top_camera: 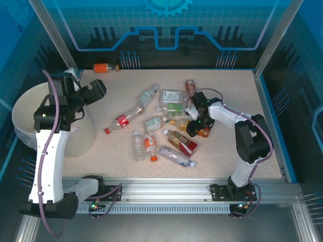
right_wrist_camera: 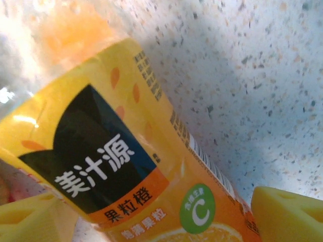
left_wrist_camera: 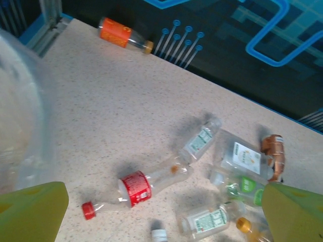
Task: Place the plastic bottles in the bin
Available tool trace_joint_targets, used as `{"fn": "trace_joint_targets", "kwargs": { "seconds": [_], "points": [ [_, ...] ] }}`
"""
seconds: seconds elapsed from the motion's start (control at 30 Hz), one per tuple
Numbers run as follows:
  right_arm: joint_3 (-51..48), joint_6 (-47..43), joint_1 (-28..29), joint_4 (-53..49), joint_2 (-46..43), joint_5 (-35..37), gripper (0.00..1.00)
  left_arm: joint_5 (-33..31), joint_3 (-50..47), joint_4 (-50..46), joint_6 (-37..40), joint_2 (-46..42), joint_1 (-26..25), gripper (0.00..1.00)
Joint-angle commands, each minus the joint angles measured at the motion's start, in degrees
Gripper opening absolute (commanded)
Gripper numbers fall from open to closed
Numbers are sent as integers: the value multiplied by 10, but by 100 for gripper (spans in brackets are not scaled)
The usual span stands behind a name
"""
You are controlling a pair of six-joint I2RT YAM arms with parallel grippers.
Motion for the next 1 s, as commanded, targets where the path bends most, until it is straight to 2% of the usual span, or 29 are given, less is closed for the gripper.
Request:
{"fn": "trace_joint_targets", "kwargs": {
  "seconds": [0.0, 0.17, 0.27, 0.43, 0.67, 0.97],
  "points": [
    [-14, 6, -6, -22, 18, -2, 90, 14, 2, 34, -20, 6, -22, 99],
    [-24, 17, -14, -15, 31, 20, 93, 15, 0, 49, -23, 21, -48, 99],
    [-32, 17, -15, -13, 28, 34, 92, 12, -2, 52, -23, 29, -57, 99],
    [-52, -3, -14, -1, 6, 22, 83, 18, -6, 61, -26, 37, -69, 99],
    [-67, -23, -13, 12, -47, 15, 60, 78, -33, 122, -37, 42, -84, 99],
    [-71, 6, 0, 38, -116, -8, 51, 128, -48, 186, -66, 82, -142, 99]
  ]
}}
